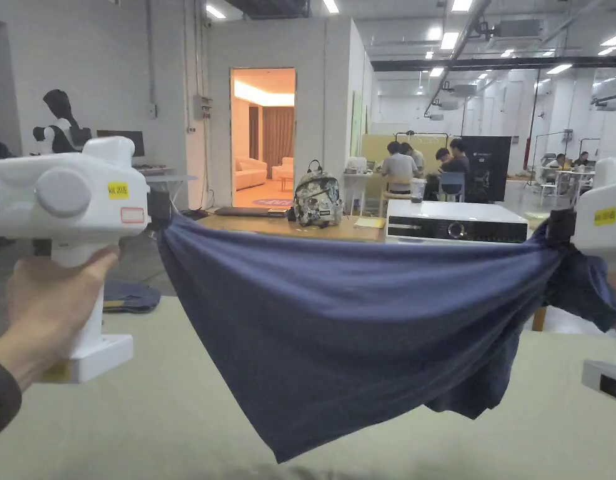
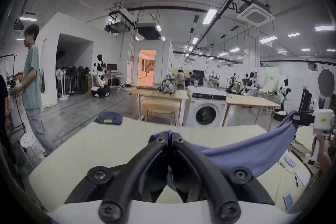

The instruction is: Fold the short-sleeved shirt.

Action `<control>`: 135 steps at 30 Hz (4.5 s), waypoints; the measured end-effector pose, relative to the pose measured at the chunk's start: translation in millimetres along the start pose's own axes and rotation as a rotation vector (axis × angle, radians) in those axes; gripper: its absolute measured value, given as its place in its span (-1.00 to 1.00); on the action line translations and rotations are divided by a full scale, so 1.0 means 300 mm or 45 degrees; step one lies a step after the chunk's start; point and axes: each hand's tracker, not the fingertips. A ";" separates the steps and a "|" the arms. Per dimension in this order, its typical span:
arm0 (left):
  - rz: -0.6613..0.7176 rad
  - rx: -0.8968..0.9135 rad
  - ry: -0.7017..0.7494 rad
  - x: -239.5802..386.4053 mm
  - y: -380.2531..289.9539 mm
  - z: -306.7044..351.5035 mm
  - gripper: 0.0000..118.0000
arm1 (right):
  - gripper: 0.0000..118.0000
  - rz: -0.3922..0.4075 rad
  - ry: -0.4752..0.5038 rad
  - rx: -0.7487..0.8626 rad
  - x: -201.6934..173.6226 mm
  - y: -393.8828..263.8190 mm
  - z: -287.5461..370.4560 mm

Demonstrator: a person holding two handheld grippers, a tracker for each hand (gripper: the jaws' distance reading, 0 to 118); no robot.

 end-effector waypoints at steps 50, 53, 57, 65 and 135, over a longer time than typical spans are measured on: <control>-0.074 -0.073 -0.230 0.202 -0.980 0.746 -1.00 | -1.00 0.088 0.106 -0.074 -0.043 -1.111 0.780; -0.012 -0.172 -0.153 0.138 -0.999 0.727 -1.00 | -1.00 0.085 0.113 -0.091 -0.021 -1.137 0.774; 0.107 -0.404 -0.089 -0.002 -1.080 0.665 -0.10 | -1.00 0.076 0.126 -0.104 0.003 -1.158 0.780; 0.305 -0.627 0.000 -0.135 -1.362 0.527 -0.17 | -1.00 0.042 0.099 -0.197 0.053 -1.206 0.770; -0.115 0.167 0.014 0.128 0.484 -0.064 -0.97 | -0.96 0.151 -0.213 0.250 0.060 0.654 0.035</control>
